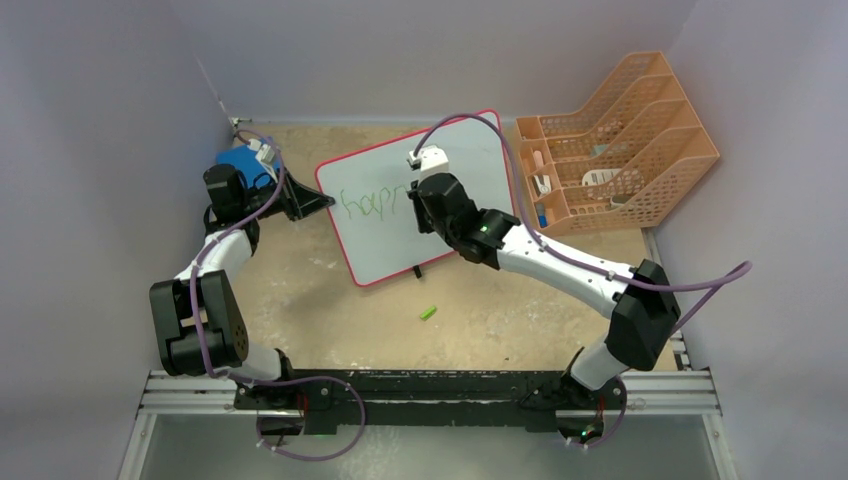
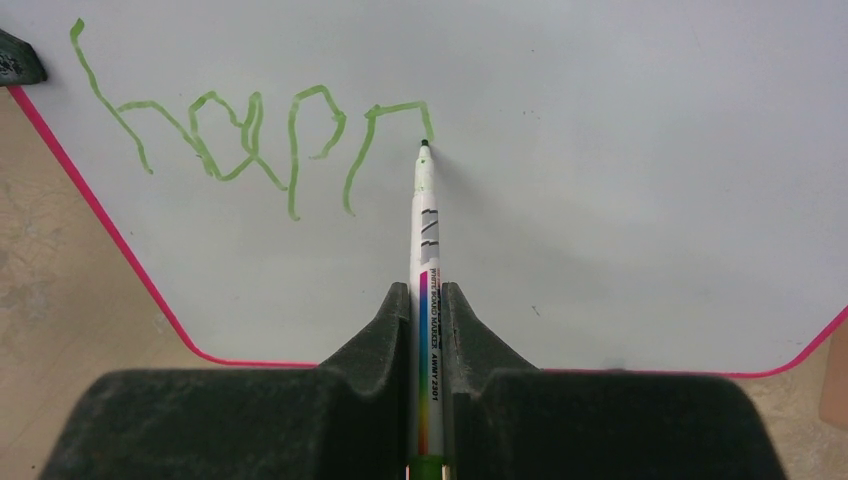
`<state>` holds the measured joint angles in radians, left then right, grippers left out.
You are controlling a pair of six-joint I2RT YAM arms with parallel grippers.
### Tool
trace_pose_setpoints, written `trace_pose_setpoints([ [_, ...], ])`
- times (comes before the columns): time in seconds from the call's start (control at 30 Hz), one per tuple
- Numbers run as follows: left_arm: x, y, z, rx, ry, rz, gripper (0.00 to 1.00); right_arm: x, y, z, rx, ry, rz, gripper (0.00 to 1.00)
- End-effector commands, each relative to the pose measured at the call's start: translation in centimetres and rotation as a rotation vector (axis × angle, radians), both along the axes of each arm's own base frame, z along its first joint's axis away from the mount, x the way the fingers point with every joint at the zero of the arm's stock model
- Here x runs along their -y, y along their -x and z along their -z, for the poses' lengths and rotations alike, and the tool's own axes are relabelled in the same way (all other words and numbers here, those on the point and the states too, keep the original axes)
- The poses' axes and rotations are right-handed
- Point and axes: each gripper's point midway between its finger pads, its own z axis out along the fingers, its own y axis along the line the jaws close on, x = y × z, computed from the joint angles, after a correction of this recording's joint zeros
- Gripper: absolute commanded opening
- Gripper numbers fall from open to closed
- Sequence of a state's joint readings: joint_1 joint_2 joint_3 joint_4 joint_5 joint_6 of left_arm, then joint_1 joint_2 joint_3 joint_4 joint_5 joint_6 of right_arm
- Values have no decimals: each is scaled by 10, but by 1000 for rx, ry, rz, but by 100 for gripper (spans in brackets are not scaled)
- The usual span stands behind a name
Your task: Write a sentence on the whiteboard
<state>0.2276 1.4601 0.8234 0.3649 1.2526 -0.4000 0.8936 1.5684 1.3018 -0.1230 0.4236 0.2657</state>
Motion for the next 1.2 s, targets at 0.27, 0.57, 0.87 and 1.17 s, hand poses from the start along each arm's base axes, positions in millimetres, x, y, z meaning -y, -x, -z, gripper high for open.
trace_pose_setpoints([
  [0.27,6,1,-13,77,-29,27,0,-19,11,-14,11,-52,-45,0],
  [0.57,6,1,-13,77,-29,26,0,-25,12,-13,11,-52,-52,0],
  [0.87,6,1,-14,79,-29,26,0,-28,8,-16,22,-56,-47,0],
  [1.17,6,1,-13,78,-29,27,0,-27,7,-17,22,-56,-40,0],
])
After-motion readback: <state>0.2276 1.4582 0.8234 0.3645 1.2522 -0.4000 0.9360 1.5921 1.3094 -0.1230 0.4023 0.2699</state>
